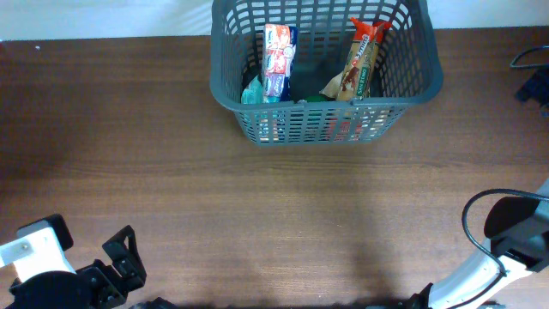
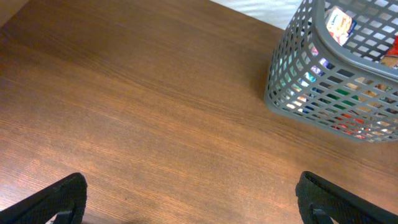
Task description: Pack container
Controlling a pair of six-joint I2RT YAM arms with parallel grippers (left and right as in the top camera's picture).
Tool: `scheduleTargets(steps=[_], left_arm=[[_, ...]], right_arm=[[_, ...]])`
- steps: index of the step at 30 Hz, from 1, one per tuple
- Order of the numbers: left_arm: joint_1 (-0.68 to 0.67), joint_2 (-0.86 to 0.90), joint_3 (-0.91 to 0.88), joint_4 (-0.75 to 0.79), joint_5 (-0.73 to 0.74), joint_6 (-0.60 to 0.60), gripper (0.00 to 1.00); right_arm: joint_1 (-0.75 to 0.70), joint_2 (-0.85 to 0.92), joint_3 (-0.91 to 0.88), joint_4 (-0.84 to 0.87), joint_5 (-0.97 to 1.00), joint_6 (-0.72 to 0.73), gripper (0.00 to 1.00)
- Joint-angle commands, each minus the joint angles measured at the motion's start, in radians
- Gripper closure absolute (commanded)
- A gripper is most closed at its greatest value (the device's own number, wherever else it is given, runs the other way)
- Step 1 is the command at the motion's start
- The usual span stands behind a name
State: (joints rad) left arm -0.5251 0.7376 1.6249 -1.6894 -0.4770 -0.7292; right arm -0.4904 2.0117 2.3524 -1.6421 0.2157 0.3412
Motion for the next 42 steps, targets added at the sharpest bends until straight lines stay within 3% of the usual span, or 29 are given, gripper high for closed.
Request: scheduleTargets(steps=[1, 6, 11, 13, 17, 20, 23, 32, 42], left_arm=[[0.004, -0.008, -0.006, 0.003, 0.018, 0.011, 0.01], [0.004, -0.008, -0.054, 0.004, 0.007, 0.027, 0.01], [0.004, -0.008, -0.214, 0.071, -0.019, 0.027, 0.01], [0.005, -0.009, -0.296, 0.180, -0.023, 0.076, 0.01], [0.005, -0.028, -0.454, 0.499, 0.020, 0.282, 0.01], [0.048, -0.071, -0.573, 0.744, 0.161, 0.440, 0.01], [0.112, -0.122, -0.654, 0.846, 0.264, 0.485, 0.01], [0.317, -0.324, -0.835, 0.864, 0.354, 0.505, 0.01], [0.449, -0.506, -1.016, 0.945, 0.493, 0.671, 0.01]], right_arm=[[-0.006, -0.006, -0.003, 0.001, -0.002, 0.012, 0.01], [-0.006, -0.006, -0.003, 0.001, -0.002, 0.012, 0.01], [-0.006, -0.006, -0.003, 0.000, -0.002, 0.012, 0.01], [-0.006, -0.006, -0.003, 0.001, -0.002, 0.012, 0.01], [-0.006, -0.006, -0.003, 0.001, -0.002, 0.012, 0.01], [-0.006, -0.006, -0.003, 0.001, -0.002, 0.012, 0.01], [-0.006, -0.006, -0.003, 0.001, -0.002, 0.012, 0.01], [-0.006, -0.006, -0.003, 0.001, -0.002, 0.012, 0.01], [-0.006, -0.006, -0.003, 0.001, -0.002, 0.011, 0.01]])
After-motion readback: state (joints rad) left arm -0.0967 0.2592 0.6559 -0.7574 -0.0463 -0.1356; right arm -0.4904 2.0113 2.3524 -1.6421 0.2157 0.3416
